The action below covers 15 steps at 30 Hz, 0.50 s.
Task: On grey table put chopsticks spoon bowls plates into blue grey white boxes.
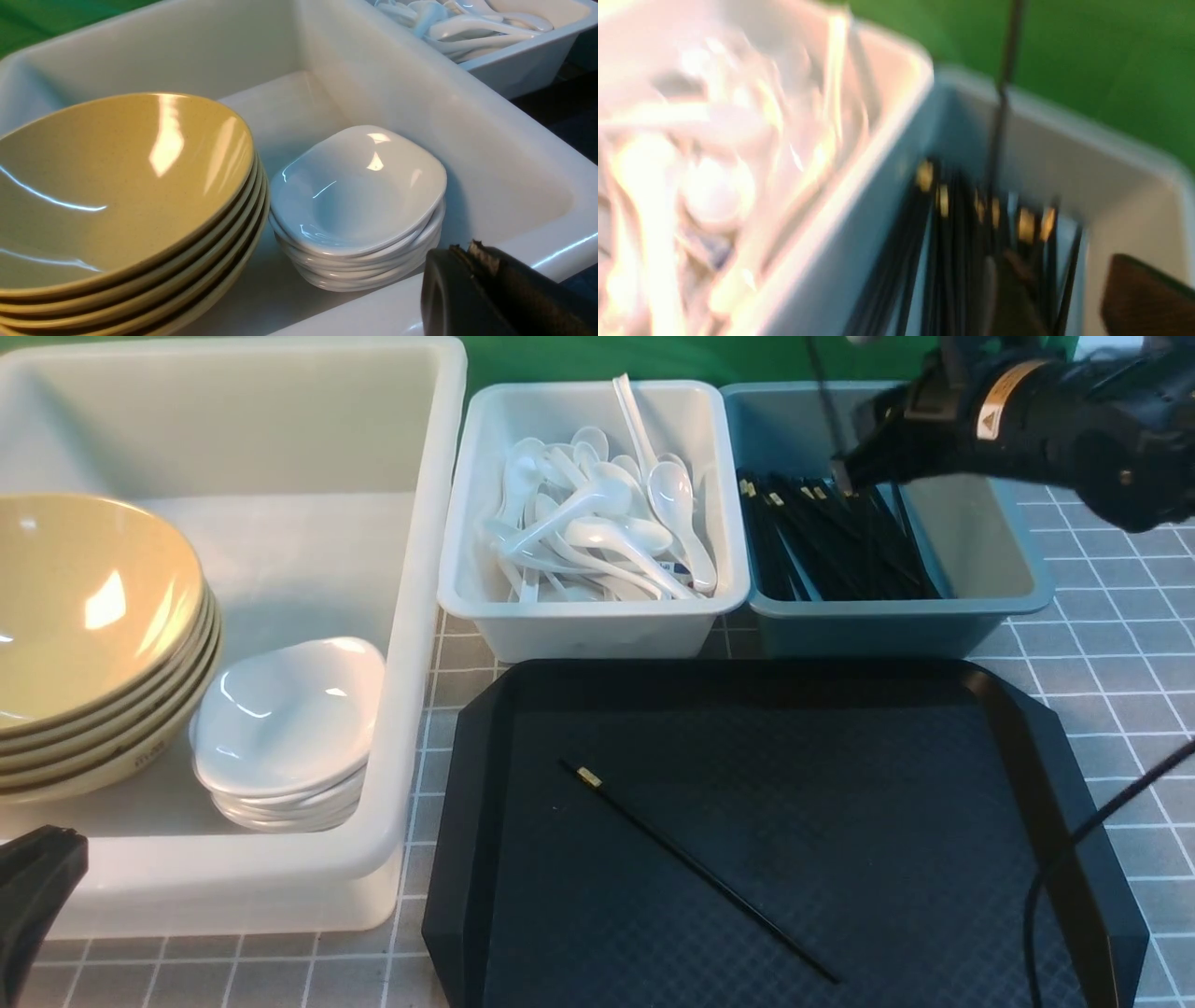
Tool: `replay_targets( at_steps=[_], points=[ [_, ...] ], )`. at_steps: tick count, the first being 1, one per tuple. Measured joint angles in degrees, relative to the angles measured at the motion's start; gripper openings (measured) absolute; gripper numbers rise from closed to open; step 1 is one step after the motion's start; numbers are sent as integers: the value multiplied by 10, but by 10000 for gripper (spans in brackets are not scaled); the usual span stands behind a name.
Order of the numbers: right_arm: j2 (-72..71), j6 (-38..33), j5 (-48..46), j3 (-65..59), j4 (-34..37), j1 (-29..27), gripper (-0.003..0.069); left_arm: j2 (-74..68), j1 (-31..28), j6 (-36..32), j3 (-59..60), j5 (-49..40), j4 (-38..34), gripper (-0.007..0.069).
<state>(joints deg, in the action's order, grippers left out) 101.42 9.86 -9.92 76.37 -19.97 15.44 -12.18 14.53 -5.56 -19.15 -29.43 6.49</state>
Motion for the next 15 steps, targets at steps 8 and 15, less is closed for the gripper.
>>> replay_targets(
  at_steps=[8, 15],
  points=[
    [-34, -99, -334, 7, 99, 97, 379, 0, 0, 0, 0, 0, 0, -8],
    [-9, -213, -311, -98, 247, 238, 325, 0, 0, 0, 0, 0, 0, -8]
  ],
)
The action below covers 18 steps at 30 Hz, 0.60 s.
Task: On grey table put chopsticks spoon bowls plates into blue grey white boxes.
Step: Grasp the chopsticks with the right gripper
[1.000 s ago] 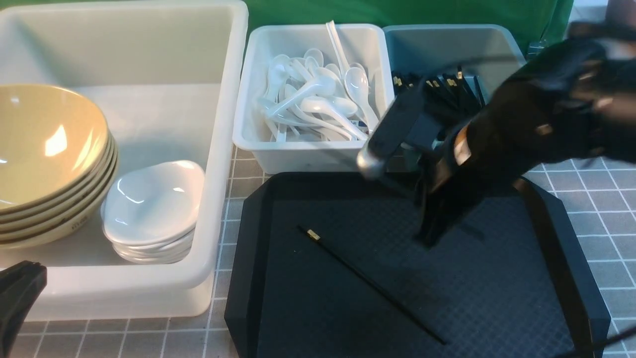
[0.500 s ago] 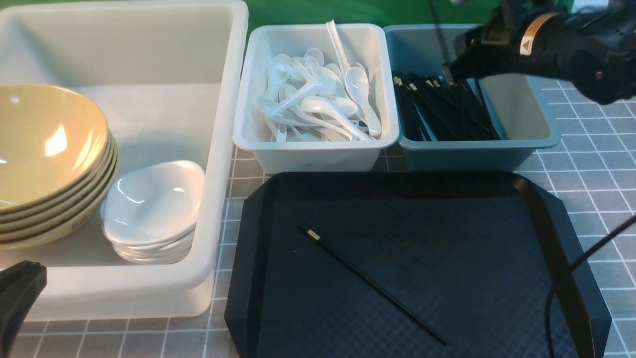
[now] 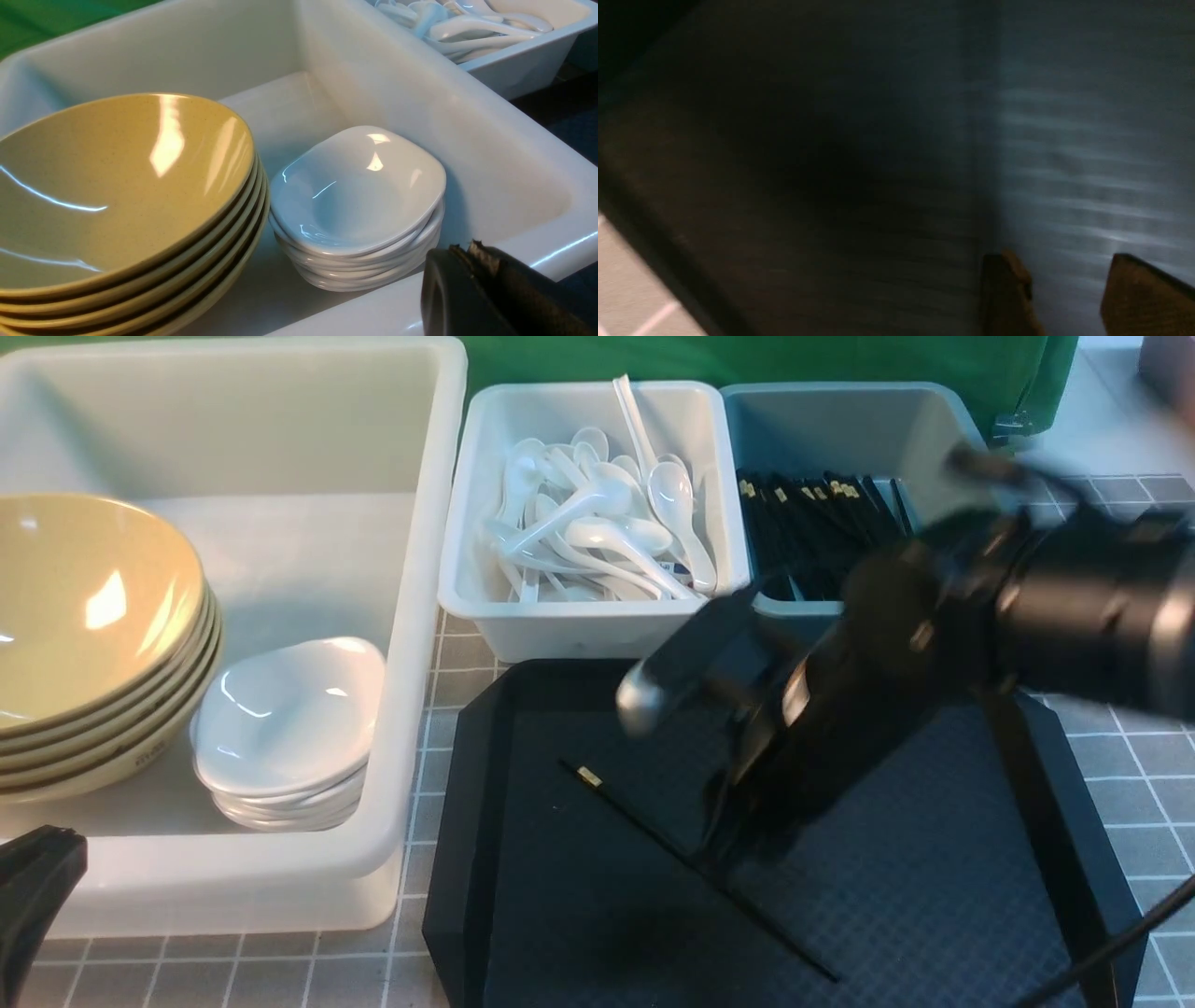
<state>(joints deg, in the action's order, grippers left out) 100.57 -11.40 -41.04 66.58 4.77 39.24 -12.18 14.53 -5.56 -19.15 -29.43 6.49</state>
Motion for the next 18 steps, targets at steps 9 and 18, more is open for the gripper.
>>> replay_targets(
  at_steps=[9, 18],
  points=[
    [84, -1, 93, 0, -2, 13, 251, 0, 0, 2, 0, 0, 0, -8],
    [29, -35, 39, -8, -3, 10, 52, 0, 1, 3, 0, -2, 0, -8]
  ],
)
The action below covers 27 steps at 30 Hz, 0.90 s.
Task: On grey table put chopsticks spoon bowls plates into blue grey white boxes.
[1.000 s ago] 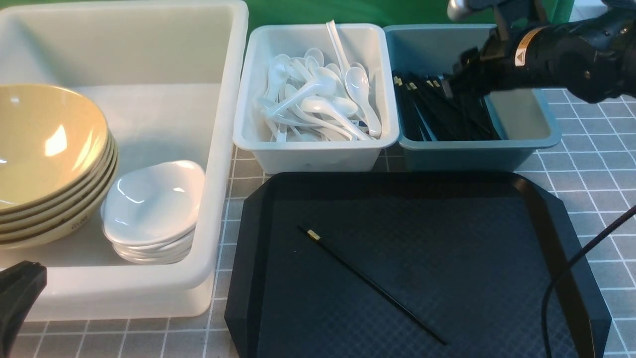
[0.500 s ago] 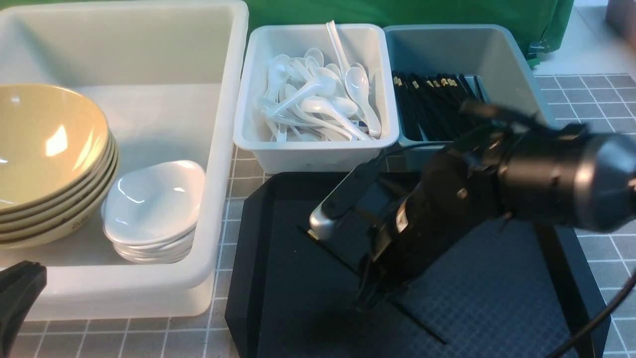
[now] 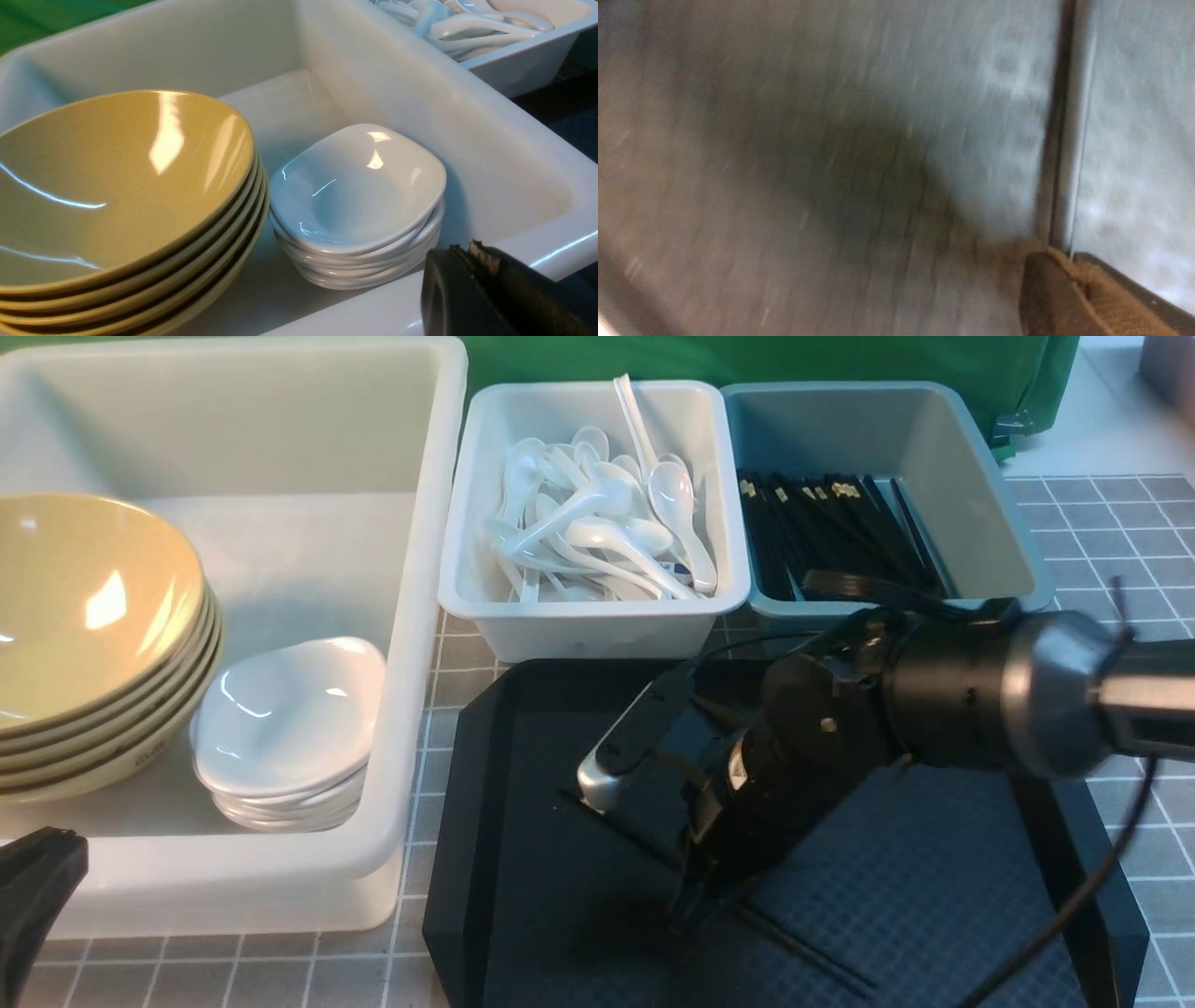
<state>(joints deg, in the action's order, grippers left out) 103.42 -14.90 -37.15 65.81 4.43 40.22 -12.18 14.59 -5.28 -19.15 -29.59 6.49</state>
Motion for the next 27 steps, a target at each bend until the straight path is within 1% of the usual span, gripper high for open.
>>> replay_targets(
  at_steps=[1, 2, 5, 6, 7, 8, 10, 11, 12, 13, 14, 15, 16, 18, 19, 21, 22, 24, 25, 26, 27],
  points=[
    [-10, 0, 0, 0, 0, -1, 52, 0, 0, 0, 0, 0, 0, -8],
    [-50, -6, 17, 0, -7, -4, 50, 0, 0, 0, 0, 0, 0, -8],
    [-134, -11, 99, 0, -38, -31, 48, 0, 0, 0, 0, 0, 0, -8],
    [-161, -12, 150, 0, -49, -48, 48, 0, 0, 0, 0, 0, 0, -8],
    [-165, -12, 159, 0, -50, -52, 48, 0, 0, 0, 0, 0, 0, -8],
    [-184, -12, 243, 0, -59, -86, 48, 0, 0, 0, 0, 0, 0, -8],
    [-188, -9, 299, 0, -62, -113, 48, 0, 0, 0, 0, 0, 0, -8],
    [-179, 4, 394, 0, -64, -148, 53, 0, 0, 0, 0, 0, 0, -8],
    [-164, 21, 448, 2, -64, -174, 65, 0, 0, 0, 0, 2, 2, -8],
    [-157, 29, 463, 2, -64, -178, 71, 0, 0, 0, 0, 3, 2, -8],
    [-125, 71, 504, 13, -65, -203, 109, 0, 0, 0, 0, 5, 6, -8],
    [-116, 77, 507, 17, -65, -208, 122, 0, 0, 0, 0, 5, 7, -8],
    [-88, 113, 517, 32, -65, -224, 166, 0, 0, 0, 0, 6, 8, -8],
    [-39, 153, 498, 62, -65, -238, 258, 0, 0, 2, 0, 6, 10, -8],
    [-26, 168, 469, 76, -65, -242, 297, 0, 0, 2, 0, 6, 10, -8],
    [-12, 186, 401, 95, -65, -244, 344, 0, 0, 4, 0, 5, 11, -8],
    [-12, 193, 342, 110, -65, -244, 363, 0, 0, 4, 0, 4, 11, -8],
    [-30, 193, 259, 127, -66, -244, 361, 0, 0, 4, 0, 3, 11, -8],
    [-33, 191, 246, 128, -66, -245, 359, 0, 0, 4, 0, 3, 11, -8],
    [-48, 181, 230, 130, -66, -245, 344, 0, 0, 4, 0, 3, 12, -8],
    [-71, 163, 207, 130, -66, -245, 314, 0, 0, 4, 0, 3, 12, -8]
  ],
)
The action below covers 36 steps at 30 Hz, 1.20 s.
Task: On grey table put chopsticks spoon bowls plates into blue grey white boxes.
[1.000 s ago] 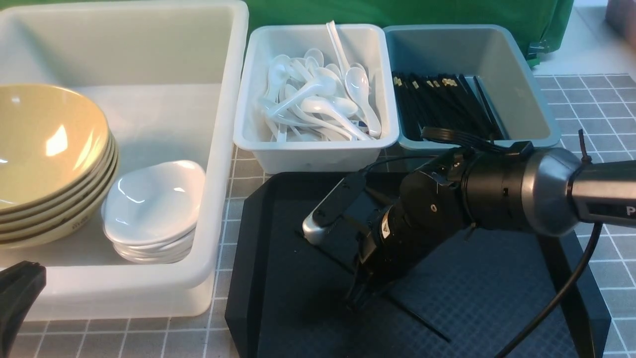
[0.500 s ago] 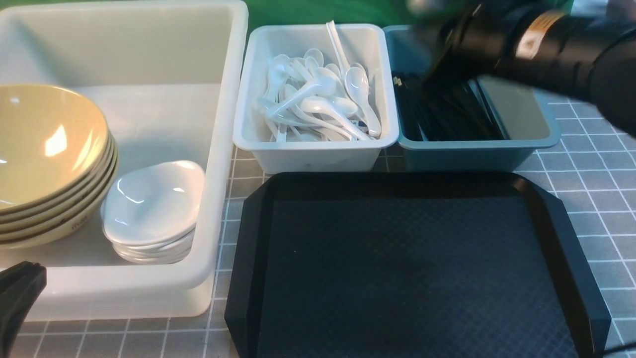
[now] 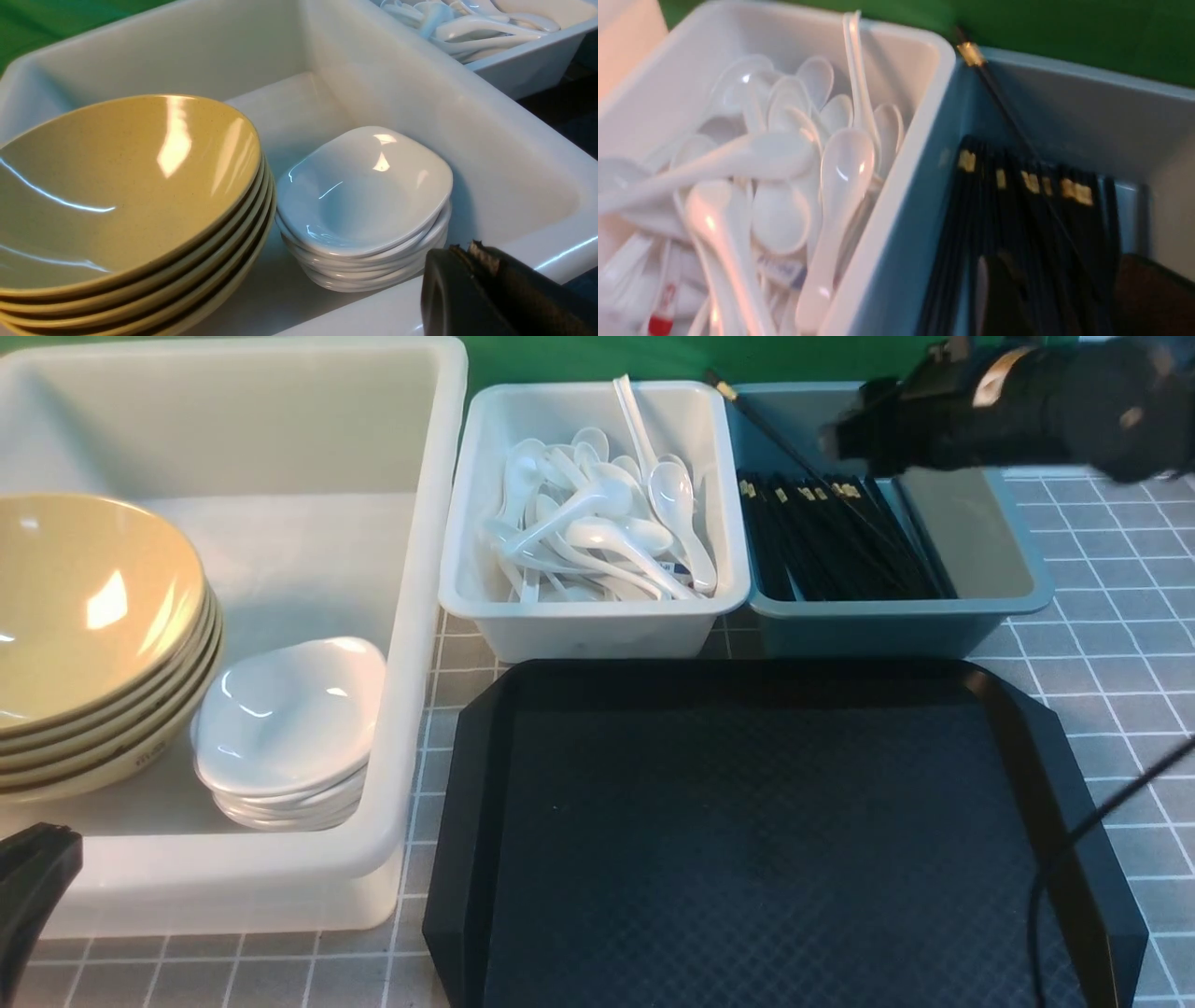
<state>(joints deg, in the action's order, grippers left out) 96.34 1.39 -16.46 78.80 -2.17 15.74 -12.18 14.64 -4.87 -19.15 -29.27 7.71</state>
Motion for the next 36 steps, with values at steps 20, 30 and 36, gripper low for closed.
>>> replay_targets(
  at_steps=[20, 30, 36],
  points=[
    [-518, -37, 61, -506, 2, 76, 32, 0, 0, 7, 0, -1, 0, -8],
    [-525, -11, 56, -642, 2, 75, 34, 0, 0, 7, 0, -2, 0, -8],
    [-603, -10, 152, -710, 2, 53, 34, 0, 0, 7, 0, -2, 0, -8]
  ],
)
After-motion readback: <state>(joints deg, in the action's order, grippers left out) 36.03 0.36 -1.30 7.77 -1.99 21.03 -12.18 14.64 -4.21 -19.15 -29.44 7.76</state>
